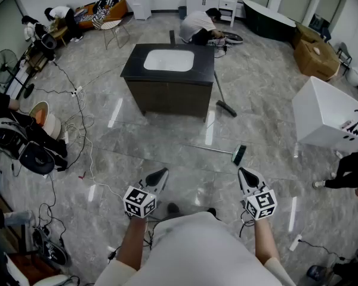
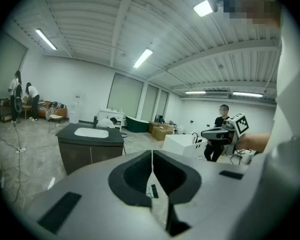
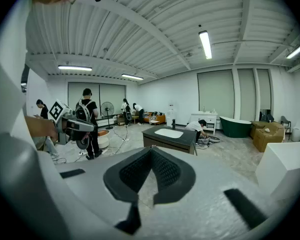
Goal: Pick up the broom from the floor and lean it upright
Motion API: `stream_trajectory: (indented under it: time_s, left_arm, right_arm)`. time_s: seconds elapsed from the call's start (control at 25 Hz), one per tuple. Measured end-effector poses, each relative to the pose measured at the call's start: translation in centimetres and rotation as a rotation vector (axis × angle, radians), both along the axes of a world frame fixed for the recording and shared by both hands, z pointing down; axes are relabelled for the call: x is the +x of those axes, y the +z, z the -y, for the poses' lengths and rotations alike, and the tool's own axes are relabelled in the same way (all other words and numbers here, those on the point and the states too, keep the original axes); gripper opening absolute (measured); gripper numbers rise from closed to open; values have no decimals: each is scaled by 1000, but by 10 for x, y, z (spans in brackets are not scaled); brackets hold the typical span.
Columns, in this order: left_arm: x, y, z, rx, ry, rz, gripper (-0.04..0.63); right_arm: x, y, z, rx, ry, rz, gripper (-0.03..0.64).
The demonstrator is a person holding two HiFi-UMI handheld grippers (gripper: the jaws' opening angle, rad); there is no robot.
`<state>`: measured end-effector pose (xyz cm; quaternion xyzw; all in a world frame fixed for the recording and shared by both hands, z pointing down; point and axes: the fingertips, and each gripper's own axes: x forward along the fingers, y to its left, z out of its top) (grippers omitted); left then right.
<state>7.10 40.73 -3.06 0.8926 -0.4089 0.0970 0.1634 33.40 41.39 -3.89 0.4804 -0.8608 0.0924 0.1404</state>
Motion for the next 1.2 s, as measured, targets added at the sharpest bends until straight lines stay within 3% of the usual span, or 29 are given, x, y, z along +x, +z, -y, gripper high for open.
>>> stream_trajectory:
  time_s: [0.64, 1.2]
  left_arm:
    - [-43, 9, 20, -16, 35, -3, 11]
    - [-118, 23, 33, -28, 107, 6, 11]
  right_arm:
    - [-54, 3, 23, -23, 12, -15, -2]
    - [-139, 22, 24, -56, 55, -23, 0]
